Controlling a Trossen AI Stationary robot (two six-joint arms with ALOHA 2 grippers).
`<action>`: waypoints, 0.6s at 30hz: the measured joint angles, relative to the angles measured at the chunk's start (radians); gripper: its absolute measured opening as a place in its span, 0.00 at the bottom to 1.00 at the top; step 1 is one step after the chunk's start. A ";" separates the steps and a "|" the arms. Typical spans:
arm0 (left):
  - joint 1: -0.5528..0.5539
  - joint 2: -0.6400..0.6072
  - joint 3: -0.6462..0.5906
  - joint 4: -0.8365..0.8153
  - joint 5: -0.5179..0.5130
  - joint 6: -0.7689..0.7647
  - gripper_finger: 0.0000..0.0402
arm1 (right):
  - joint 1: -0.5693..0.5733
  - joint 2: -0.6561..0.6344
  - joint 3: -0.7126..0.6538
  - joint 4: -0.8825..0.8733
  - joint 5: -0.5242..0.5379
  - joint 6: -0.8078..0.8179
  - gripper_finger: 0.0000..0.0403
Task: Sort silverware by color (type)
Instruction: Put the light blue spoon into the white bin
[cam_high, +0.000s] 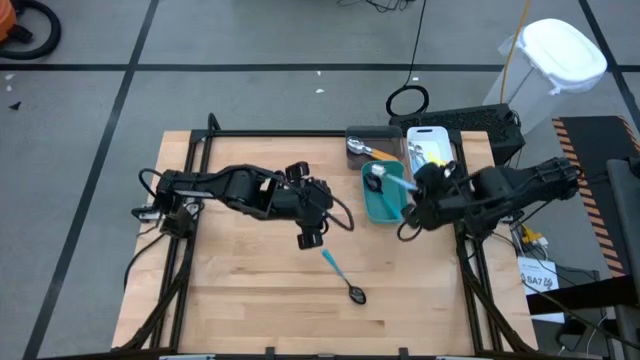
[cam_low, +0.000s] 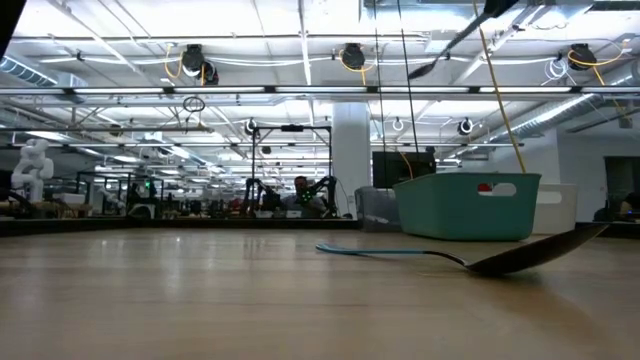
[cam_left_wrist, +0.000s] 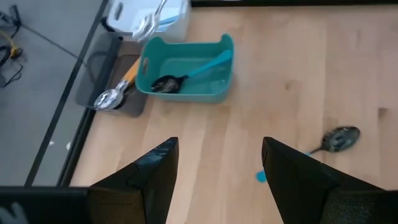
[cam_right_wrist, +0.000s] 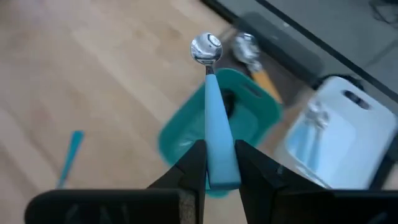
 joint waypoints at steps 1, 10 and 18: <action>0.007 0.000 0.000 0.000 0.000 -0.004 0.57 | -0.018 -0.007 0.000 -0.018 0.000 0.005 0.15; 0.066 0.000 0.000 -0.007 0.000 -0.006 0.57 | -0.223 -0.128 -0.053 -0.027 0.017 -0.103 0.15; 0.135 0.001 0.000 0.012 0.010 0.013 0.57 | -0.380 -0.295 -0.210 -0.010 0.050 -0.140 0.15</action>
